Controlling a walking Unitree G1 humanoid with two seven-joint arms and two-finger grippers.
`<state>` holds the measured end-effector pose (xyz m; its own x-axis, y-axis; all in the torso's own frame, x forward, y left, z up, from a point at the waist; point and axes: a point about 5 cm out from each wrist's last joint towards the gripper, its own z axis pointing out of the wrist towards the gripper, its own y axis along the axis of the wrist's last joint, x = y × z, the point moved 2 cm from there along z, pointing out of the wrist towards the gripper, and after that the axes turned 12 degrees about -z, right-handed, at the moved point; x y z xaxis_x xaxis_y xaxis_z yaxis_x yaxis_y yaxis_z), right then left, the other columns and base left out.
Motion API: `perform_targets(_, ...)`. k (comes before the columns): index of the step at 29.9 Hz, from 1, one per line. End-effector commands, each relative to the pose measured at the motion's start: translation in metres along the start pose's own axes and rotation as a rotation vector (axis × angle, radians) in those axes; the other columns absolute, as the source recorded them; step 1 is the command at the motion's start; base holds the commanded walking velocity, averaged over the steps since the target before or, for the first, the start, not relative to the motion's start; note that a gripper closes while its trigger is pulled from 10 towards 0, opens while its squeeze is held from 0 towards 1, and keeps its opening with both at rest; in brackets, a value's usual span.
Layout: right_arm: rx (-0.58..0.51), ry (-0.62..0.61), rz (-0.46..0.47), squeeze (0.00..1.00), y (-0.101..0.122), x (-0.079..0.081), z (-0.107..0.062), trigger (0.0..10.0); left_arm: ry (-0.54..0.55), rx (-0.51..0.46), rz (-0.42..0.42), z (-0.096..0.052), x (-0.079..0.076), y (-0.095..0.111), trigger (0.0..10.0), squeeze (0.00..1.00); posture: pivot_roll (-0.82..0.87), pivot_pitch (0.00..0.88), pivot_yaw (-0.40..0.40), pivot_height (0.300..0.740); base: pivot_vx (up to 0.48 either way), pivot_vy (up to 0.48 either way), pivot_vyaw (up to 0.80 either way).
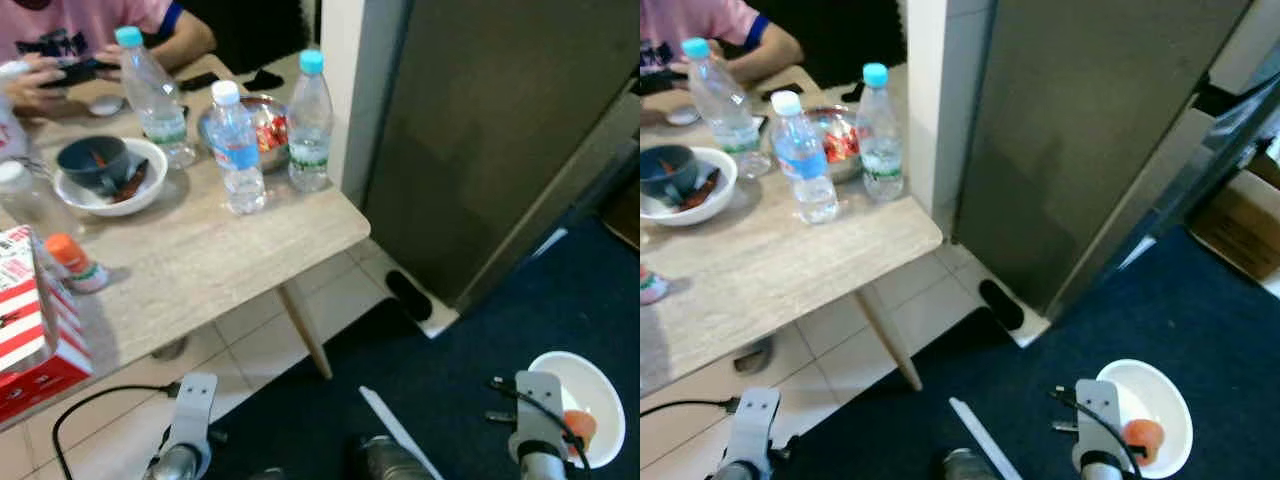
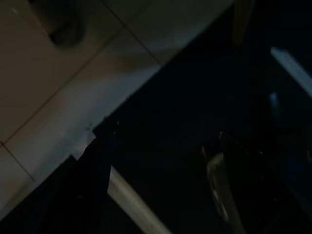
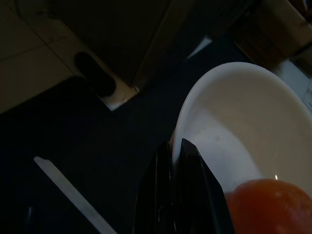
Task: Restocking fridge
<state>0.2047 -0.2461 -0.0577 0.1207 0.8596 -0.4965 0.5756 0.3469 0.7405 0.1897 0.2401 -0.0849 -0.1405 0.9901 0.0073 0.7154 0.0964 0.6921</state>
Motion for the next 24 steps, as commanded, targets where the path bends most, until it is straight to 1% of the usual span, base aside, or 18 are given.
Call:
perform_targets(1,0.012,-0.015,-0.001,0.00,-0.0062,-0.0040,-0.0023,10.0,-0.010,0.021,-0.003,-0.0005,-0.0046,-0.0056,10.0,0.00,-0.10,0.182,-0.039,0.723,0.000,0.000,-0.77)
perform_targets(24,0.015,-0.016,-0.009,0.00,-0.0072,-0.0048,-0.0022,10.0,-0.007,0.030,-0.002,-0.0006,-0.0036,-0.0067,10.0,0.00,-0.10,0.187,-0.040,0.723,0.000,0.000,-0.77)
